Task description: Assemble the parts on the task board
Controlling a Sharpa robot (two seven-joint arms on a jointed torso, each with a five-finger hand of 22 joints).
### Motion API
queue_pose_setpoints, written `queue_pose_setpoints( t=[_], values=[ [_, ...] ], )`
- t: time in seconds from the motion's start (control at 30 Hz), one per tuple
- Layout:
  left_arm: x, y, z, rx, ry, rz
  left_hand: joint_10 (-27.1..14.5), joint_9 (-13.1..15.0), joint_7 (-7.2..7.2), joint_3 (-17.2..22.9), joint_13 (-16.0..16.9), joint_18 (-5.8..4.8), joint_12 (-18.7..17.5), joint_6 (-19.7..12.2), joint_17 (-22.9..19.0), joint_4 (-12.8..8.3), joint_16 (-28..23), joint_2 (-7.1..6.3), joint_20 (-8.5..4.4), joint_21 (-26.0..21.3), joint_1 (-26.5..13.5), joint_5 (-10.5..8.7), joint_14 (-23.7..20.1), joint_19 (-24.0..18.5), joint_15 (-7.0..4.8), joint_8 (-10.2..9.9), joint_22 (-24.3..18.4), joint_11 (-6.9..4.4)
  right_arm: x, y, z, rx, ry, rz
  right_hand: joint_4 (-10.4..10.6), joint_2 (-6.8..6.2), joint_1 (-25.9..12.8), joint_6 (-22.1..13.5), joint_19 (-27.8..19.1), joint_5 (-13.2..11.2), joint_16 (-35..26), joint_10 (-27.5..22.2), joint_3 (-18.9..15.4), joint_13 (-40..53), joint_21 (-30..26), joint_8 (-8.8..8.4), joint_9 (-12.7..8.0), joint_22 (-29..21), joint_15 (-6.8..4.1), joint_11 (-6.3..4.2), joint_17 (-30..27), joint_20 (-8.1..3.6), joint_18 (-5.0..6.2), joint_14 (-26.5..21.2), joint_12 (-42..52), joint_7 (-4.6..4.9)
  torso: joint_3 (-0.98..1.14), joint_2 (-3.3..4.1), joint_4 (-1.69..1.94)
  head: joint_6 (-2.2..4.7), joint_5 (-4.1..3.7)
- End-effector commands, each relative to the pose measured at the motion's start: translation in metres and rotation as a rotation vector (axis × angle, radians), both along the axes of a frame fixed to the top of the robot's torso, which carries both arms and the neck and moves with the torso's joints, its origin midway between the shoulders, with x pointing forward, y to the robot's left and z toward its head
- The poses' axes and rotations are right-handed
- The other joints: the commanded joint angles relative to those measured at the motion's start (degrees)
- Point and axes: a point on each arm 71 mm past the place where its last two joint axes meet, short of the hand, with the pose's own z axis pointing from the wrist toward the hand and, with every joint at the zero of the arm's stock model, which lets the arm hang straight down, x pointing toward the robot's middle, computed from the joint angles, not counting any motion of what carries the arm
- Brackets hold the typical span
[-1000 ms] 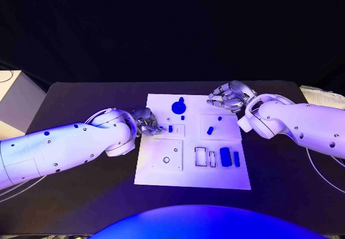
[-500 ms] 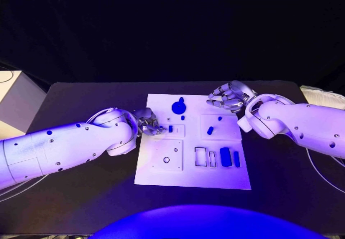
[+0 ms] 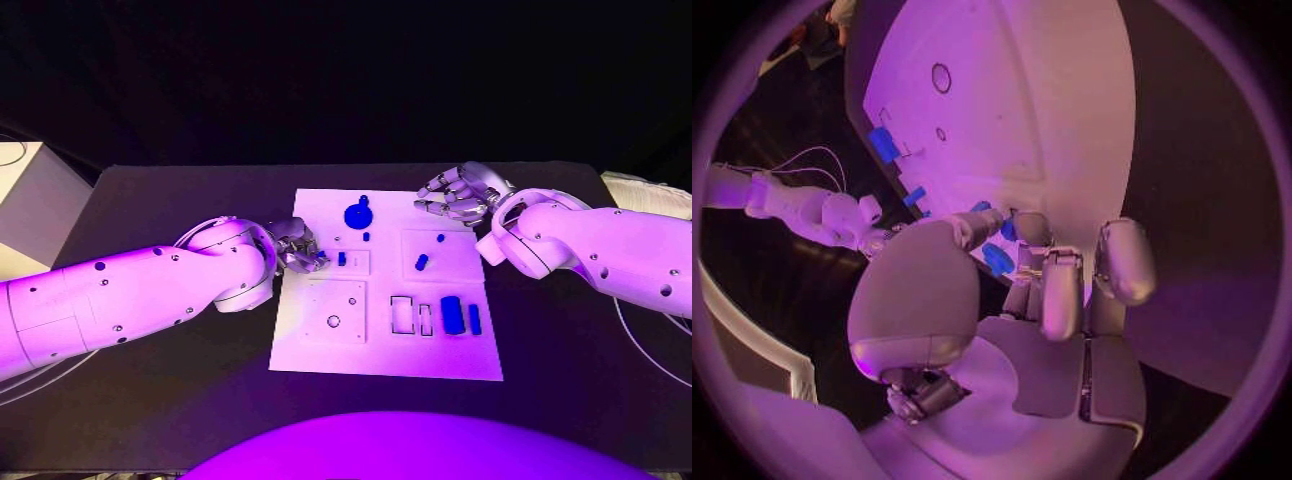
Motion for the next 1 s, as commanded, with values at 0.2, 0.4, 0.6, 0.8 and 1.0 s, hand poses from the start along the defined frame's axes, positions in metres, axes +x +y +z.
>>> queue_pose_setpoints(
  t=[0.2,0.4,0.6,0.8,1.0],
  values=[
    [-0.0026,-0.0046,0.0000,-0.036,0.023,-0.018,-0.53,-0.83,0.12,8.68,-0.80,0.34,0.07,-1.56,8.62,-3.97,0.03,0.11,-0.34,-0.22,-0.39,-0.02,3.66,-0.24,-0.32,1.91,-0.21,-0.17,-0.0005,0.0016,-0.0008,-0.001,-0.002,0.016,-0.06,-0.45,-0.13,-0.46,0.95,0.21,-0.20,-0.18,0.34,2.67,-0.33,0.26,-0.08,6.12,0.11,-0.08,10.49,0.00,0.44,4.73,0.39,0.02,-0.03,-0.01,0.03,0.01,-0.03],
    [-0.0049,-0.0062,0.0012,-0.064,0.028,-0.023,-0.75,-1.10,0.82,16.71,-1.42,0.44,-0.21,-2.77,8.18,-7.41,-0.22,3.09,-0.16,-0.47,-2.98,-0.84,3.45,-0.56,0.06,3.76,-0.36,0.33,-0.0009,0.0014,-0.0021,-0.002,0.002,0.016,-0.06,-0.46,-0.13,-0.46,0.95,0.21,-0.20,-0.18,0.34,2.67,-0.33,0.26,-0.08,6.12,0.11,-0.08,10.48,0.00,0.44,4.73,0.39,0.02,-0.03,0.01,0.02,0.01,-0.11],
    [-0.0073,-0.0076,0.0016,-0.082,0.043,-0.030,-0.83,-1.25,0.84,18.80,-1.46,0.46,-0.07,-2.99,8.11,-9.16,-0.25,3.23,-0.06,-0.48,-4.73,-0.99,3.41,-0.67,0.12,4.46,-0.34,0.41,-0.0013,0.0011,-0.0032,-0.003,0.006,0.016,-0.08,-0.46,-0.12,-0.46,0.95,0.22,-0.21,-0.15,0.37,2.70,-0.33,0.26,-0.08,6.12,0.11,-0.08,10.47,0.00,0.44,4.73,0.43,0.02,-0.03,-0.03,-0.01,0.01,-0.09],
    [-0.0079,-0.0060,0.0014,-0.099,0.057,-0.029,-1.25,-1.59,0.94,20.63,-1.99,0.55,-0.19,-3.11,7.75,-10.40,-0.44,4.56,0.01,-0.70,-6.27,-2.11,3.23,-0.99,0.19,4.92,-0.50,0.51,-0.0016,0.0008,-0.0040,-0.003,0.008,0.016,-0.08,-0.46,-0.12,-0.46,0.95,0.22,-0.21,-0.15,0.37,2.70,-0.33,0.26,-0.08,6.12,0.11,-0.08,10.47,0.00,0.44,4.73,0.43,0.02,-0.01,0.01,0.01,0.01,-0.17],
    [-0.0079,-0.0008,0.0007,-0.128,0.090,-0.033,-2.76,-2.22,1.23,23.36,-3.26,0.86,-0.62,-3.74,6.65,-11.71,-1.04,6.56,0.15,-1.66,-9.56,-2.91,2.65,-2.11,0.44,5.03,-1.32,0.78,-0.0018,0.0001,-0.0044,-0.004,0.009,0.015,-0.12,-0.49,-0.06,-0.44,0.95,0.24,-0.23,-0.17,0.42,2.66,-0.35,0.29,-0.08,6.12,0.10,-0.09,10.44,-0.01,0.44,4.72,0.40,0.01,-0.02,-0.02,0.03,0.01,-0.31]
  ],
)
